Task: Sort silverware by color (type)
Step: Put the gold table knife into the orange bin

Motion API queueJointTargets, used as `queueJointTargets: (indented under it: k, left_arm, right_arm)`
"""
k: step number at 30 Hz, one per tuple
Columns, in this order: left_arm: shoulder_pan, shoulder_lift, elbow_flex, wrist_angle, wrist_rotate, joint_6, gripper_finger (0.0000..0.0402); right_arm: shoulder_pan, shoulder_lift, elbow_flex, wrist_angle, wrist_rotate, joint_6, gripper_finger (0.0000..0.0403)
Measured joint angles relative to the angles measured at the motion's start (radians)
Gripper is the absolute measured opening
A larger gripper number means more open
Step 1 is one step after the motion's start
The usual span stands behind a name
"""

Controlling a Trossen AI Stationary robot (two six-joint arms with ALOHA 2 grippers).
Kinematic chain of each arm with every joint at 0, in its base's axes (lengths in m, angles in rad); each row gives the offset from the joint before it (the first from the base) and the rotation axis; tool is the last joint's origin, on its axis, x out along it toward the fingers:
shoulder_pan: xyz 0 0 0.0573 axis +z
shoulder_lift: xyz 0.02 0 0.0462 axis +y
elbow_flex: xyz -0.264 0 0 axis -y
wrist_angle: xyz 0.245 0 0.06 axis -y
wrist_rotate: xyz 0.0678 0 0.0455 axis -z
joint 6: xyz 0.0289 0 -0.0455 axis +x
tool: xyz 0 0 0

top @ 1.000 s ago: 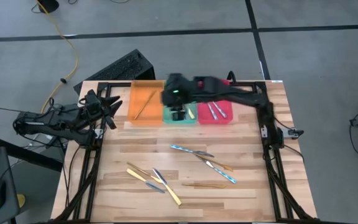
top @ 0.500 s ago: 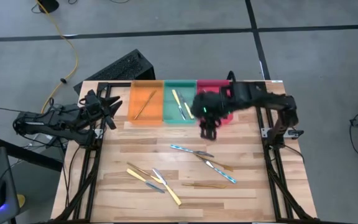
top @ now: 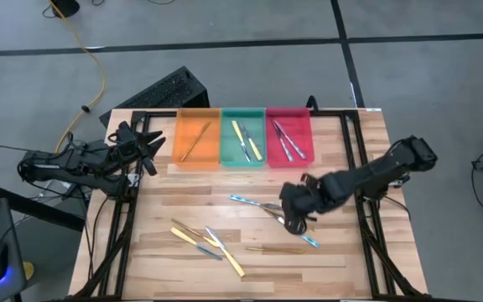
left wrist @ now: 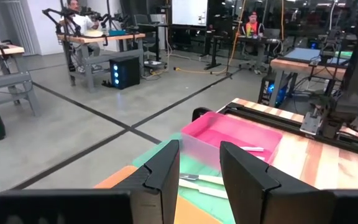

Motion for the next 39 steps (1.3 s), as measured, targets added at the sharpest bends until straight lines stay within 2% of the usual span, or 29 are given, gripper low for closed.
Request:
queueJointTargets:
  k: [5,8,14,23,32,35,39]
  left_arm:
    - [0.000,0.000,0.000,-0.001,0.000,0.000,0.0100]
    - [0.000,0.000,0.000,-0.003,0.000,-0.011,0.0100]
    - [0.000,0.000,0.000,-0.003,0.000,-0.016,0.0100]
    - [0.000,0.000,0.000,-0.004,0.000,-0.017,0.0100]
    - [0.000,0.000,0.000,-0.004,0.000,-0.024,0.0100]
    - [0.000,0.000,0.000,-0.004,0.000,-0.025,0.0100]
    - [0.000,0.000,0.000,-0.004,0.000,-0.025,0.0100]
  right_arm:
    - [0.062,-0.005,-0.224,0.350,0.031,0.020,0.0207]
    - [0.077,0.032,-0.301,0.452,0.033,0.050,0.0207]
    - [0.078,0.106,-0.360,0.436,0.039,0.144,0.0207]
    - [0.088,0.168,-0.392,0.450,0.028,0.150,0.0207]
    - [0.059,0.161,-0.487,0.560,-0.022,0.137,0.0207]
    - [0.043,0.160,-0.488,0.558,-0.045,0.106,0.0196]
    - [0.025,0.160,-0.490,0.555,-0.049,0.097,0.0156]
